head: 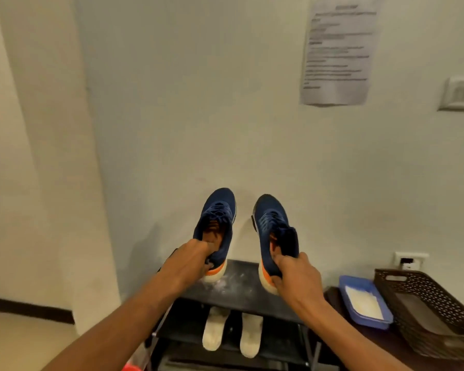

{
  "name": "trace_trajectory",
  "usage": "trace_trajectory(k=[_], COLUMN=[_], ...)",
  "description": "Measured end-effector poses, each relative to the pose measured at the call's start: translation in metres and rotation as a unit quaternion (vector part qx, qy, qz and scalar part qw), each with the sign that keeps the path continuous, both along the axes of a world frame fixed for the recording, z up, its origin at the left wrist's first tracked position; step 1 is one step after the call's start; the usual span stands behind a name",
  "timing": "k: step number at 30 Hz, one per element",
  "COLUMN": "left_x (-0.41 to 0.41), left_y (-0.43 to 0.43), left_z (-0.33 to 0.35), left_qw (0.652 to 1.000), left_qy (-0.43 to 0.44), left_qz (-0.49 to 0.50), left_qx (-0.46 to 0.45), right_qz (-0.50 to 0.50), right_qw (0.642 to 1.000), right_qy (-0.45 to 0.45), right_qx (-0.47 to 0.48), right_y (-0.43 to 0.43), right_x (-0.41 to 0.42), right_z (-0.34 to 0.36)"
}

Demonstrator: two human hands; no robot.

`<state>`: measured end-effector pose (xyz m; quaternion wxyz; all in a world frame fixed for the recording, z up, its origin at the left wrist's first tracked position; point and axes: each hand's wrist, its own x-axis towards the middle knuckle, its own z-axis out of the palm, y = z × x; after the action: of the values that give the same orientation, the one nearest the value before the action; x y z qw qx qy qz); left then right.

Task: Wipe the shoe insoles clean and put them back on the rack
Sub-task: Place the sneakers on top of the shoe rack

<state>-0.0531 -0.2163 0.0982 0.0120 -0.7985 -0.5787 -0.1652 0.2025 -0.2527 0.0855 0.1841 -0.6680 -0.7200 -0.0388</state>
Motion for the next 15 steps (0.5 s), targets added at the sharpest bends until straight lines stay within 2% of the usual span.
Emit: trace_trajectory(k=[9, 15], left_x=[-0.029, -0.019], left_y=[0.06, 0.08], left_z=[-0.095, -0.125], left_qw=[0.992, 0.989], left_qy=[0.019, 0.056], left_qz=[0.028, 0.014], left_qx=[-0.119, -0.136], right_qz=[-0.005, -0.014], right_qw=[0.993, 0.988], right_qy=[-0.03, -0.06], right_qx=[-0.114, -0.139], right_y=[0.073, 0.092], right_x=[-0.046, -0.05], right_z=[-0.086, -0.113])
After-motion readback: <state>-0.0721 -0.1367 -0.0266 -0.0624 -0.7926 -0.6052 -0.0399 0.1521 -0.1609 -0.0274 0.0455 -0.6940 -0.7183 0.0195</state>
